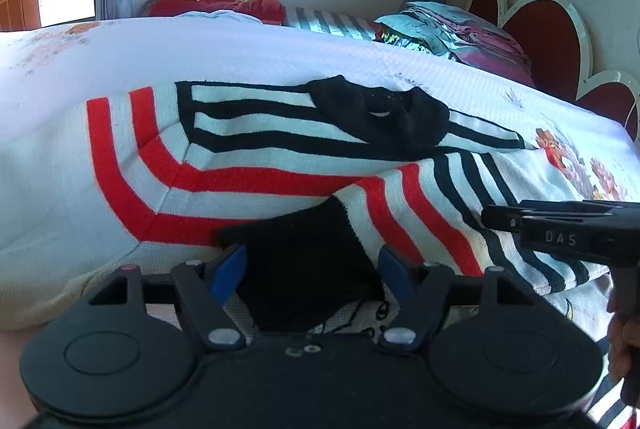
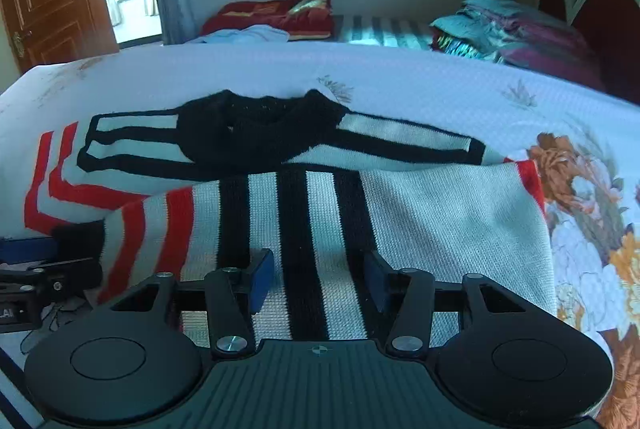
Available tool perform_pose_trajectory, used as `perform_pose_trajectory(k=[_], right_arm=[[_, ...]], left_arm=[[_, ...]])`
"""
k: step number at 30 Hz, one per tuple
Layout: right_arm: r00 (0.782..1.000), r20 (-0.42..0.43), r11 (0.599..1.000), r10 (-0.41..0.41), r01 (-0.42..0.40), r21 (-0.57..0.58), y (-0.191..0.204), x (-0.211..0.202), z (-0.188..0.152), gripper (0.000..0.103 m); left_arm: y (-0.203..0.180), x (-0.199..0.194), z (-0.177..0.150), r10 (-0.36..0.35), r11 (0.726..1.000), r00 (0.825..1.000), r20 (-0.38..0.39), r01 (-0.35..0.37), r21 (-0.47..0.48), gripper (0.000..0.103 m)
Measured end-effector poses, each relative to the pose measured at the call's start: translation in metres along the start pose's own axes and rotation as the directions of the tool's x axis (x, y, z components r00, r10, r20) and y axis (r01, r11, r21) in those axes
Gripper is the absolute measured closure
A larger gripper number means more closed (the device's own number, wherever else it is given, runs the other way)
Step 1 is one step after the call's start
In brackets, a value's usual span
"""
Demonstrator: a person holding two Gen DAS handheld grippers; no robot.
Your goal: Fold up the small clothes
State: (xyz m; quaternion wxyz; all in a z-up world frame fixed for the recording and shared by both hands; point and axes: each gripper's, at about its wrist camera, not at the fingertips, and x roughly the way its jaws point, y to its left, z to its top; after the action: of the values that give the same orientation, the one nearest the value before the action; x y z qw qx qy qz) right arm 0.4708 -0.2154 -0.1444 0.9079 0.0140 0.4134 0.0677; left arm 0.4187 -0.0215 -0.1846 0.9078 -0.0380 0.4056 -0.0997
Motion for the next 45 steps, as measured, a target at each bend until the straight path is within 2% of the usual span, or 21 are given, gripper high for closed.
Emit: perform_pose_trajectory(k=[3, 5, 6, 8, 13, 15, 16, 19, 21, 24, 26, 33, 40, 42, 45], right_arm=[[0.999, 0.029, 0.999, 0.035, -0.036, 0.010, 0.010, -0.011, -0.002, 0.053], [0.999, 0.003, 0.999, 0.042, -0.042, -0.007, 0.020, -0.008, -0.008, 0.053], [0.999, -0.017, 0.999, 0.032, -0.033, -0.022, 0.024, -0.003, -0.011, 0.054], [1.000, -0.006, 0.999, 0.009, -0.010, -0.050, 0.030, -0.004, -0.014, 0.053], [0.999, 0.027, 0.999, 0.039, -0.039, -0.012, 0.039, -0.018, -0.011, 0.053], [0.998, 0.010, 0.998, 0.054, -0.054, -0.012, 0.047, -0.014, -0.014, 0.053], [0.998, -0.015, 0.998, 0.055, -0.055, -0.011, 0.050, -0.009, -0.017, 0.053], [1.000, -0.010, 0.999, 0.013, -0.013, -0.049, 0.059, -0.007, -0.019, 0.053], [1.000, -0.013, 0.999, 0.021, -0.021, -0.032, 0.061, -0.010, -0.018, 0.053], [0.996, 0.014, 0.996, 0.083, -0.083, 0.020, 0.065, -0.020, -0.016, 0.053], [0.995, 0.022, 0.995, 0.095, -0.095, 0.006, 0.076, -0.025, -0.016, 0.053], [0.990, 0.025, 0.990, 0.139, -0.139, -0.032, 0.107, -0.027, -0.014, 0.053], [0.988, 0.020, 0.987, 0.156, -0.155, -0.043, 0.122, -0.021, -0.013, 0.053], [0.987, 0.019, 0.986, 0.159, -0.158, -0.047, 0.127, -0.019, -0.012, 0.053], [0.988, 0.011, 0.986, 0.157, -0.156, -0.053, 0.132, -0.015, -0.013, 0.053]], left_arm=[[0.002, -0.001, 0.000, -0.002, 1.000, 1.000, -0.005, 0.002, -0.012, 0.031], [0.003, -0.003, 0.001, -0.001, 1.000, 1.000, -0.008, 0.001, -0.018, 0.031], [0.004, -0.005, 0.001, -0.001, 1.000, 1.000, -0.009, 0.001, -0.020, 0.031], [0.006, -0.010, 0.002, 0.005, 1.000, 1.000, -0.006, -0.005, -0.021, 0.031], [0.020, -0.025, 0.003, 0.021, 0.999, 1.000, 0.011, -0.021, -0.035, 0.031], [0.028, -0.029, 0.003, 0.024, 0.999, 1.000, 0.009, -0.024, -0.049, 0.031], [0.031, -0.031, 0.003, 0.026, 0.998, 1.000, 0.009, -0.026, -0.055, 0.031], [0.043, -0.040, 0.002, 0.030, 0.997, 1.000, 0.010, -0.029, -0.072, 0.031], [0.053, -0.048, 0.001, 0.032, 0.996, 0.999, 0.013, -0.031, -0.086, 0.031], [0.075, -0.062, -0.005, 0.030, 0.990, 0.999, 0.011, -0.028, -0.141, 0.030], [0.095, -0.073, -0.013, 0.036, 0.979, 0.999, 0.017, -0.032, -0.202, 0.029], [0.176, -0.115, -0.044, 0.157, 0.905, 0.987, 0.024, -0.134, -0.404, 0.029], [0.249, -0.138, -0.065, 0.266, 0.787, 0.964, 0.011, -0.210, -0.580, 0.030], [0.266, -0.138, -0.071, 0.278, 0.746, 0.960, 0.013, -0.208, -0.632, 0.034], [0.291, -0.136, -0.077, 0.262, 0.701, 0.962, 0.072, -0.139, -0.699, 0.037]])
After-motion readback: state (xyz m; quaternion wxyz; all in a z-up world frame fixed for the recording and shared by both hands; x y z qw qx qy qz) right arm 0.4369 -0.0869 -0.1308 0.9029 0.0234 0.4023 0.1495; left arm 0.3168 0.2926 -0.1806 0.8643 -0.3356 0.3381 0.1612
